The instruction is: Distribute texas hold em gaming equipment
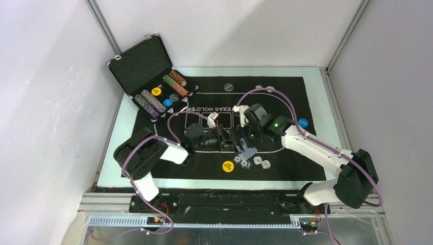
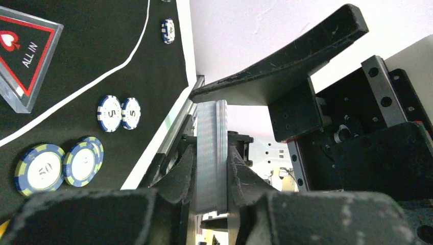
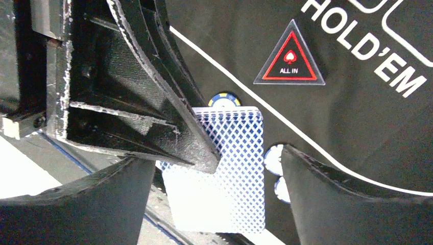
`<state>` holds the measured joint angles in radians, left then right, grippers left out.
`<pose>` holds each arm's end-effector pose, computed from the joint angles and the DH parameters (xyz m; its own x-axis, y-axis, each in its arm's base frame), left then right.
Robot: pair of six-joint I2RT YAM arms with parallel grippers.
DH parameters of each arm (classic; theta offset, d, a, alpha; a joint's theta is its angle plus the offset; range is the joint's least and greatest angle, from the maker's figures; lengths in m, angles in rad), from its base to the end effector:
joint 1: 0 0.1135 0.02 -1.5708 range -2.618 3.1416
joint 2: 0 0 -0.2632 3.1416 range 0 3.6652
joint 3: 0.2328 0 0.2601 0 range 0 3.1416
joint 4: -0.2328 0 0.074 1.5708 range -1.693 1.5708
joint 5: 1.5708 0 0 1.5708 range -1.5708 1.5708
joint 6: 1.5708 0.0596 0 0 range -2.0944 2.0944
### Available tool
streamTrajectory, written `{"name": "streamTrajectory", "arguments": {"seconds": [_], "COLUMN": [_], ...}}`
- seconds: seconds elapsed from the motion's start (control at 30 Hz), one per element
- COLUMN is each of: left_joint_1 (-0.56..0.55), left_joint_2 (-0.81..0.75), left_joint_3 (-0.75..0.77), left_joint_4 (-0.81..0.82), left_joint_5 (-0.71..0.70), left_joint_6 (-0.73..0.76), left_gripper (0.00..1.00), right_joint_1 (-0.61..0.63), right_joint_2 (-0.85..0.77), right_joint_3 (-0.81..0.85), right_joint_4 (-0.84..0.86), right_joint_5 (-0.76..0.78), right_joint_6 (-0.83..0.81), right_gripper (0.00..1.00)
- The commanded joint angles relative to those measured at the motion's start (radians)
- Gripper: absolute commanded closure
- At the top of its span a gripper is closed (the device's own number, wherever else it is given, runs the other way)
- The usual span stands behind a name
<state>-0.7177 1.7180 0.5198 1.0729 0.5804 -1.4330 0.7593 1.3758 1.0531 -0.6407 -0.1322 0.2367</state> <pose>0.2267 -0.2413 0.1445 -0.9636 -0.2583 -0.0684 0.0386 0.1188 -0.9922 0.2151 0.2150 0.2391 -0.7518 -0.3931 -0.5294 -0.5768 0.7812 0.2391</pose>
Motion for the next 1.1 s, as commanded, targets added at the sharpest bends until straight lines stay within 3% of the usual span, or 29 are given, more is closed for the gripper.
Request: {"name": "streamTrajectory", "arguments": {"seconds": [0.0,0.27,0.5,0.83,1.07], "left_joint_1": [-0.01,-0.009,-0.008,-0.009,-0.009], "left_joint_2": [-0.058,-0.082,-0.109,-0.099,-0.101], "left_joint_3": [0.002,-0.003,0.0,-0.006,-0.01], "left_joint_4": [0.05,0.008,-0.043,0.017,0.019], "left_joint_5": [0.0,-0.019,-0.034,-0.023,-0.022], "left_joint_6": [-0.003,0.016,0.037,0.002,-0.002], "left_gripper": [1.0,1.0,1.0,1.0,1.0], "right_joint_1": [0.008,0.027,0.05,0.05,0.051], "right_joint_2": [-0.028,-0.041,-0.073,-0.088,-0.08], "right_joint_3": [0.042,-0.003,-0.052,-0.088,-0.09], "right_joint_4": [0.024,0.021,0.029,0.078,0.101], "right_joint_5": [0.019,0.008,0.019,0.022,0.033], "right_joint_6": [-0.014,-0.037,-0.036,-0.029,-0.026], "right_gripper": [0.02,0.01,0.08,0.13,0.26]}}
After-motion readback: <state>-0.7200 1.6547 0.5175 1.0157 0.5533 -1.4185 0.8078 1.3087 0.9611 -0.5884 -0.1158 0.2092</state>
